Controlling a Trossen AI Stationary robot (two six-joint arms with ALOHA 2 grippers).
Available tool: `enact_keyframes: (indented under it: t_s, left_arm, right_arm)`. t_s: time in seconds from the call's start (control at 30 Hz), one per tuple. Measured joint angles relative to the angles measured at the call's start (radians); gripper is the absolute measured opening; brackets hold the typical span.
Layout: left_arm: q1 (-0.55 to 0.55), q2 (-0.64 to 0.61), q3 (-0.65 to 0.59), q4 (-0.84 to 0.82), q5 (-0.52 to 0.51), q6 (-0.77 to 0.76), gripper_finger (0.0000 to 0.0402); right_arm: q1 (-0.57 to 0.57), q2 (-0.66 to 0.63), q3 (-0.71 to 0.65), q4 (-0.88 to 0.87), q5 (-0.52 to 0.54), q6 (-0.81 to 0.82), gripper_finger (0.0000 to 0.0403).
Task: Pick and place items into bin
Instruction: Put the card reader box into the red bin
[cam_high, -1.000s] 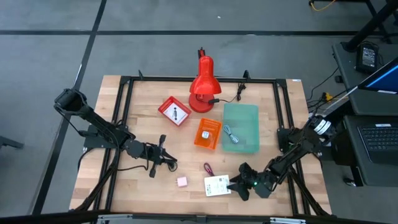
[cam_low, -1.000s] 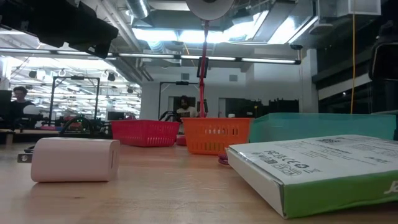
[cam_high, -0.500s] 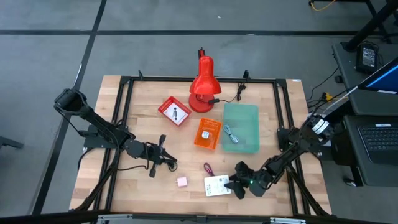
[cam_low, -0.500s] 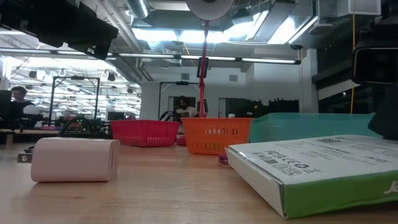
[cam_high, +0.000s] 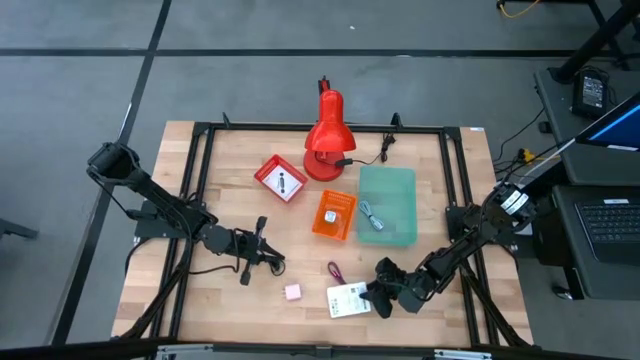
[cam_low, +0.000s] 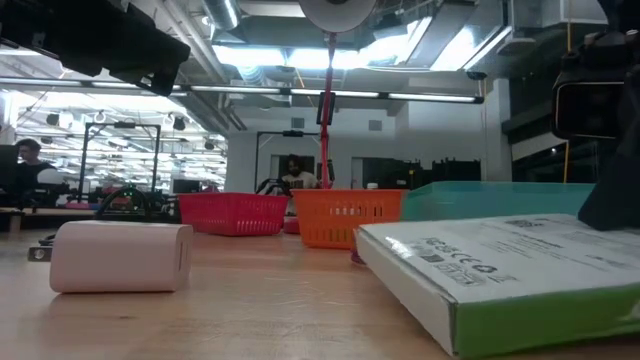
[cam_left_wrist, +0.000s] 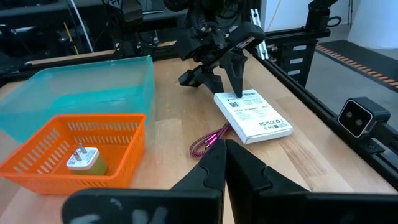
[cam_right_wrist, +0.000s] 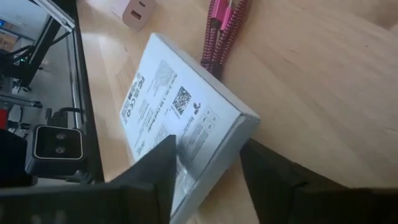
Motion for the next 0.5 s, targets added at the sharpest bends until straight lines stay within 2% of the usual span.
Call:
enact_keyframes:
  t_s: [0.3, 0.5]
  left_arm:
    - [0.000, 0.000, 0.000, 0.000, 0.000, 0.000, 0.0003]
    - [0.000, 0.000, 0.000, 0.000, 0.000, -0.001, 0.0002]
  right_arm:
    - [0.001, 0.000, 0.001, -0.005, -0.012, 0.008, 0.0051]
    - [0.000, 0.000, 0.001, -0.005, -0.012, 0.008, 0.0022]
